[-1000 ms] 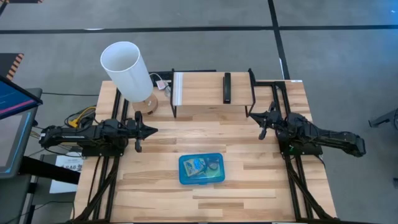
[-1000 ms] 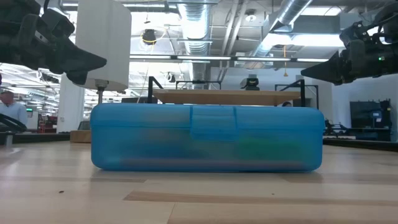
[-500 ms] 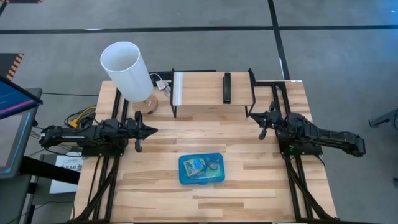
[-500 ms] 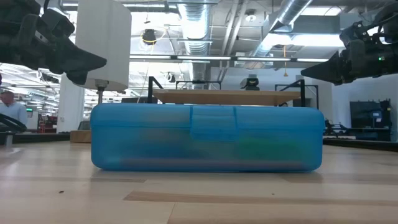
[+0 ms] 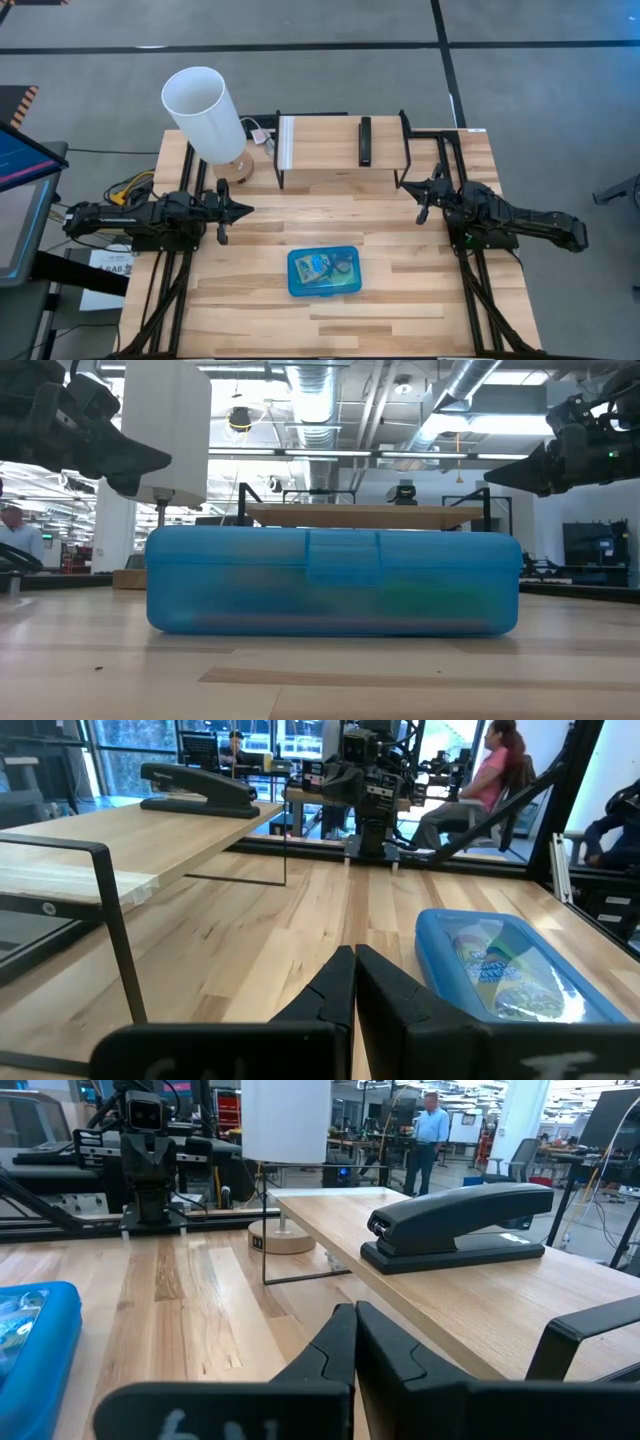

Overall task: Pack school essentials
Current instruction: Return to Home Position

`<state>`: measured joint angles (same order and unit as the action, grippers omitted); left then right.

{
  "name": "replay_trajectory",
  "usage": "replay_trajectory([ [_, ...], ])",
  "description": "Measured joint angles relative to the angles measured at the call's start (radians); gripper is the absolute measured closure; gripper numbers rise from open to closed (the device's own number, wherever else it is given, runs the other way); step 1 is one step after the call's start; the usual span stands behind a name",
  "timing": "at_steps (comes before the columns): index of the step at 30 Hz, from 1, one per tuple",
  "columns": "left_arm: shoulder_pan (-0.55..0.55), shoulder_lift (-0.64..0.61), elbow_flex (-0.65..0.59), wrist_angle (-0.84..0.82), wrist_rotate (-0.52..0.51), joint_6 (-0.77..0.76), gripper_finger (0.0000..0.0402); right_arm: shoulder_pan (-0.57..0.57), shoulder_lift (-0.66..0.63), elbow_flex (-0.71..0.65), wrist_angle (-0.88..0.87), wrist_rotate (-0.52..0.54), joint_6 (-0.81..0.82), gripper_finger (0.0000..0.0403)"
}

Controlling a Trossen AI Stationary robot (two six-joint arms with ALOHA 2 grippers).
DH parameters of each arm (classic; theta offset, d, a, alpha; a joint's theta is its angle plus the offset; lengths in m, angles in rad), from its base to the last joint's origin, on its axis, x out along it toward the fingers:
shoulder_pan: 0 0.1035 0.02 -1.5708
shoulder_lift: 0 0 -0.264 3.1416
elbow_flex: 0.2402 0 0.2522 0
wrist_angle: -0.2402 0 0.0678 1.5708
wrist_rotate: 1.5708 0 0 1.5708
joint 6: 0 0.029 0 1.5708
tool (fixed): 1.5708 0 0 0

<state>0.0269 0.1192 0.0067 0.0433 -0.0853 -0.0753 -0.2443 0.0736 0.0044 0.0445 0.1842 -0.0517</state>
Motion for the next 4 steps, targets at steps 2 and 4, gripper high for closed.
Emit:
replay_trajectory([
  [2,0.000,0.000,0.000,0.000,0.000,0.000,0.0402,0.000,0.000,0.000,0.000,0.000,0.000,0.0375],
  [4,0.000,0.000,0.000,0.000,0.000,0.000,0.0402,0.000,0.000,0.000,0.000,0.000,0.000,0.0374],
])
